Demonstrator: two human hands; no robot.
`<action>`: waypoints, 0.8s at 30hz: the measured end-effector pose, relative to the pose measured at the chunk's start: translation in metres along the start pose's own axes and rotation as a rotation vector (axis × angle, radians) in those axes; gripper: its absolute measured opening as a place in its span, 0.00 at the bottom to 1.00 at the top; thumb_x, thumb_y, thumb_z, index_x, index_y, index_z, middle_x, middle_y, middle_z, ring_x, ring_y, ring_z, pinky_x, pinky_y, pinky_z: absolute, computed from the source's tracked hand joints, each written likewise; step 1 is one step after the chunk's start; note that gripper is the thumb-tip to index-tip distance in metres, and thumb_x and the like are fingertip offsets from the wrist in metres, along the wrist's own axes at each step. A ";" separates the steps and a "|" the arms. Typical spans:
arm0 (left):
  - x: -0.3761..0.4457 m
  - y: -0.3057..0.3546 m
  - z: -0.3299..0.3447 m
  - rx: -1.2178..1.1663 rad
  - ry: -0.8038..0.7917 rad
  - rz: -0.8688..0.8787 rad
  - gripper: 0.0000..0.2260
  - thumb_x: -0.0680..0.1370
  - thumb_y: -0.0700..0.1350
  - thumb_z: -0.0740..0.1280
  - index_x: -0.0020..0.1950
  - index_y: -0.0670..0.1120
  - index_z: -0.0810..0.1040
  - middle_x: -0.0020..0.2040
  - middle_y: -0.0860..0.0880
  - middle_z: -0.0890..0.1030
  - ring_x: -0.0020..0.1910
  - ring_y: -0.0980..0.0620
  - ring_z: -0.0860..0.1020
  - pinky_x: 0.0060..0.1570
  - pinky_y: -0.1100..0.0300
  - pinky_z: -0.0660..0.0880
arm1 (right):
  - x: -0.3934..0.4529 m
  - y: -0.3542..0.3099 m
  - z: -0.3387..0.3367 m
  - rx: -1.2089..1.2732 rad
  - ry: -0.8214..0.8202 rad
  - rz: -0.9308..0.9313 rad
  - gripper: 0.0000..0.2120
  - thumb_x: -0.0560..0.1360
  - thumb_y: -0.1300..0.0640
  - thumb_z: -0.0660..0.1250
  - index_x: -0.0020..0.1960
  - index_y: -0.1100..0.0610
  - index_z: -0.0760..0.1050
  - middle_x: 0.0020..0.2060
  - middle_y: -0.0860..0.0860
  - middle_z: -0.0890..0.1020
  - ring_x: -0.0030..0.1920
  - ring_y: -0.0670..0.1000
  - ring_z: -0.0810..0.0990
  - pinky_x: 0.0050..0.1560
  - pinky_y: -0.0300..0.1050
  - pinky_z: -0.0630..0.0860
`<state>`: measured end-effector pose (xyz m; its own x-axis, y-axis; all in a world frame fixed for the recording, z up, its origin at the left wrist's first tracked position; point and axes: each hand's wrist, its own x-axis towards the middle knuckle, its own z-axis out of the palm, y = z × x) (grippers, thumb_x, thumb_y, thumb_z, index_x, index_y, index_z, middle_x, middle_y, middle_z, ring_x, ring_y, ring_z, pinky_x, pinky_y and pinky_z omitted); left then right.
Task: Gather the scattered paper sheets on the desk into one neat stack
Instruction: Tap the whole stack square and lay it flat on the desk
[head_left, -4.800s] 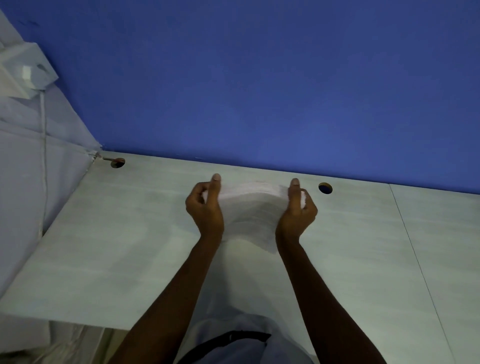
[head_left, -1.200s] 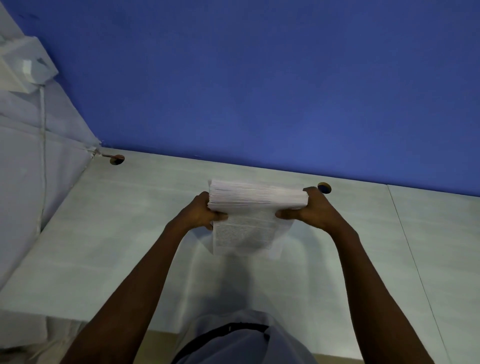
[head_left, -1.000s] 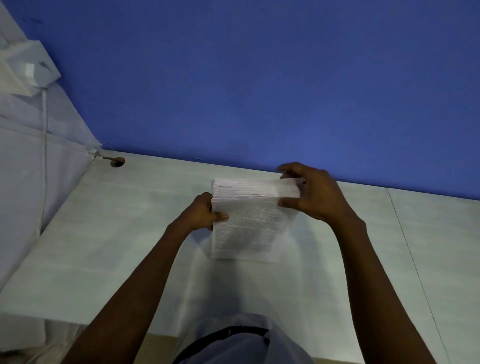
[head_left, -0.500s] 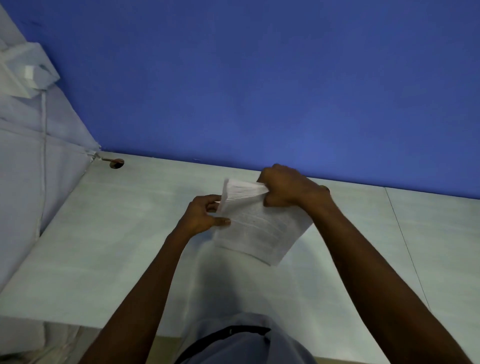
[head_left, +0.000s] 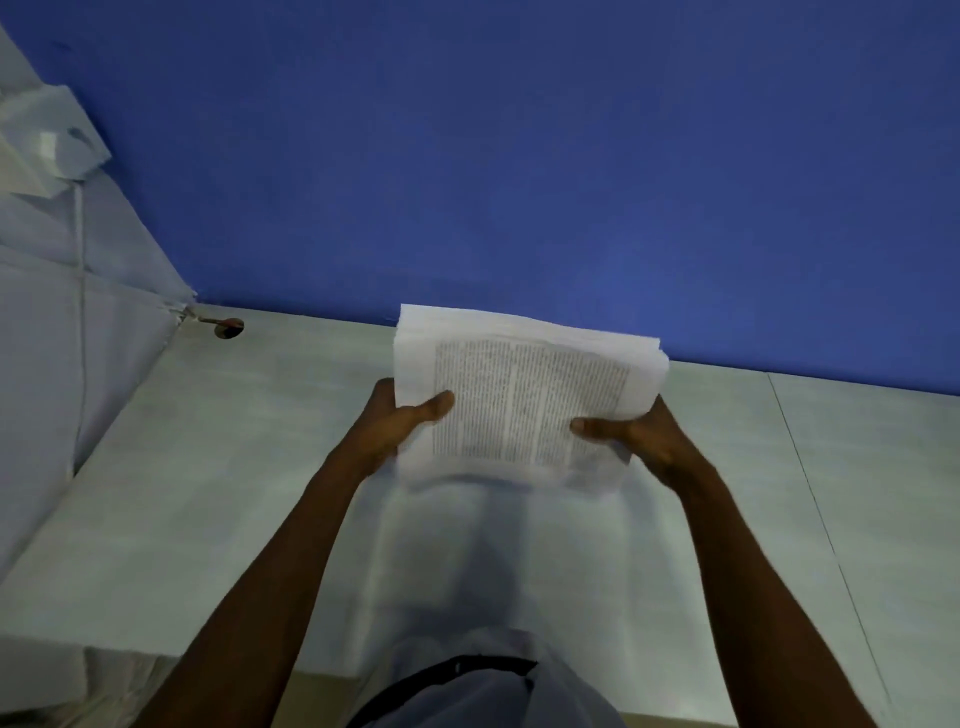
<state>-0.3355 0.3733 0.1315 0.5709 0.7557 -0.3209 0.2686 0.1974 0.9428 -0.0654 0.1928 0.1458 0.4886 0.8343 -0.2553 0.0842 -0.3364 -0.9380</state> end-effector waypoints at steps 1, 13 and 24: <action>0.001 0.002 0.005 0.044 0.049 0.017 0.19 0.76 0.48 0.73 0.66 0.50 0.76 0.62 0.48 0.81 0.60 0.47 0.80 0.62 0.39 0.76 | -0.002 0.007 0.006 0.025 0.036 -0.028 0.34 0.64 0.60 0.83 0.68 0.51 0.75 0.58 0.48 0.84 0.60 0.50 0.83 0.57 0.56 0.84; -0.003 -0.099 0.011 0.379 0.378 -0.156 0.08 0.75 0.39 0.70 0.50 0.37 0.85 0.43 0.53 0.86 0.38 0.63 0.84 0.42 0.61 0.82 | -0.035 0.103 0.037 -0.096 0.141 0.204 0.12 0.72 0.76 0.70 0.45 0.61 0.84 0.42 0.54 0.87 0.47 0.59 0.86 0.46 0.42 0.80; 0.018 -0.068 -0.015 0.327 -0.093 0.028 0.21 0.66 0.38 0.81 0.57 0.46 0.83 0.48 0.52 0.86 0.48 0.56 0.83 0.48 0.60 0.79 | -0.018 0.089 0.009 -0.077 0.074 -0.051 0.21 0.66 0.68 0.82 0.57 0.55 0.84 0.50 0.47 0.88 0.50 0.42 0.86 0.45 0.34 0.81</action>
<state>-0.3553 0.3824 0.0632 0.6458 0.6950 -0.3162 0.4779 -0.0450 0.8773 -0.0748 0.1517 0.0649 0.5441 0.8180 -0.1867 0.1761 -0.3289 -0.9278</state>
